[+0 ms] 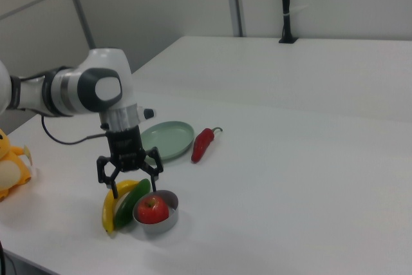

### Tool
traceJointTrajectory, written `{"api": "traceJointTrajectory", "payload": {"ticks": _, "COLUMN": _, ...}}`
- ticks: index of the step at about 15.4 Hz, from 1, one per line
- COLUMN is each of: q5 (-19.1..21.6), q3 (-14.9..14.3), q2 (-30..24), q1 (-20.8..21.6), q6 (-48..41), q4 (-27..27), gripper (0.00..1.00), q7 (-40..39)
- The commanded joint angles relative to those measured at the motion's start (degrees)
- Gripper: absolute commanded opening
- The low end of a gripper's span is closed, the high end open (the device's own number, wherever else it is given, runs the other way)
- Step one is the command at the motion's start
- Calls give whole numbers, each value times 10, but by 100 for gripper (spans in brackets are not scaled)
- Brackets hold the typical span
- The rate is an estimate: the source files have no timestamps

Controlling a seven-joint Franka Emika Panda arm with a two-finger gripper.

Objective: Red apple placed in the center of the desktop
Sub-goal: 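Lower the gripper over the red apple in the grey bowl, then close the gripper around the red apple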

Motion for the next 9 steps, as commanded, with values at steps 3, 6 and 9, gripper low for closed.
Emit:
{"api": "traceJointTrajectory", "payload": {"ticks": 3, "q5": -49, "q3": 0, "q2": -27, "q1": -3, "q6": 157, "q4": -105, "gripper": 100, "q7": -4}}
{"api": "traceJointTrajectory", "payload": {"ticks": 6, "q5": -65, "q3": 0, "q2": -21, "q1": -4, "q6": 190, "q4": -115, "gripper": 100, "q7": 1}}
{"api": "traceJointTrajectory", "payload": {"ticks": 9, "q5": -79, "q3": 0, "q2": -15, "q1": -4, "q6": 191, "q4": -114, "gripper": 93, "q7": 1}}
